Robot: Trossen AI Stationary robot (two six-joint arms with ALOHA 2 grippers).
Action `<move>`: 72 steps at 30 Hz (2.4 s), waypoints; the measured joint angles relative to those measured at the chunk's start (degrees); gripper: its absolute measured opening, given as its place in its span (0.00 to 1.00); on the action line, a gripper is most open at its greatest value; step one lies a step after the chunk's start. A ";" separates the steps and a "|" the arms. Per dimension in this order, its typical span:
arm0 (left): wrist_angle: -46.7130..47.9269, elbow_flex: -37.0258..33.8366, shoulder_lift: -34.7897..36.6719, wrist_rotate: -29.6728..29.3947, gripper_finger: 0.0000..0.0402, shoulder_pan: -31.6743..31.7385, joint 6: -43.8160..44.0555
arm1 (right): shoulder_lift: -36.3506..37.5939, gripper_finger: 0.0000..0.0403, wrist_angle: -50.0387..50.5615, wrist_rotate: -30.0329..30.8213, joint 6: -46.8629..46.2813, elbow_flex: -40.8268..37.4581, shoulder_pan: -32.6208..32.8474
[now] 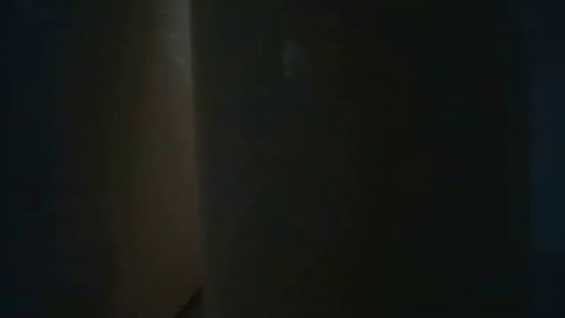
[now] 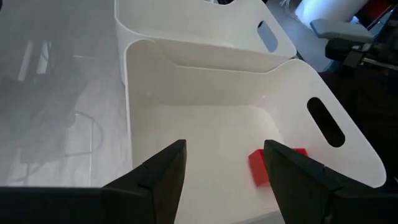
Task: Sort blocks
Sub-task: Put the green game piece into the bottom right white bin
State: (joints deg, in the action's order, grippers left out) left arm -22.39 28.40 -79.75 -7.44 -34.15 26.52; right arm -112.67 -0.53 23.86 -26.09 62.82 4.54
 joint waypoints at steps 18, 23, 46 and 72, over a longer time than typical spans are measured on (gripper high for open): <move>-0.04 -0.01 0.00 -0.02 0.51 0.00 0.00 | -0.02 0.29 1.34 -2.33 6.88 0.99 -0.07; -0.07 0.00 0.00 -0.02 0.51 0.00 0.02 | -0.21 0.29 3.18 -5.90 11.95 4.50 -0.09; -1.25 -0.02 5.63 -0.02 0.51 6.45 -0.50 | -0.07 0.29 42.97 2.86 17.09 17.80 -0.16; 1.81 3.77 5.76 12.90 0.48 38.05 -22.84 | 9.67 0.29 49.86 3.72 26.78 17.67 -5.25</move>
State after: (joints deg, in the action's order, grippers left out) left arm -20.58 32.17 -73.99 5.46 3.89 3.69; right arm -103.00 49.33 27.59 0.70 80.49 -0.71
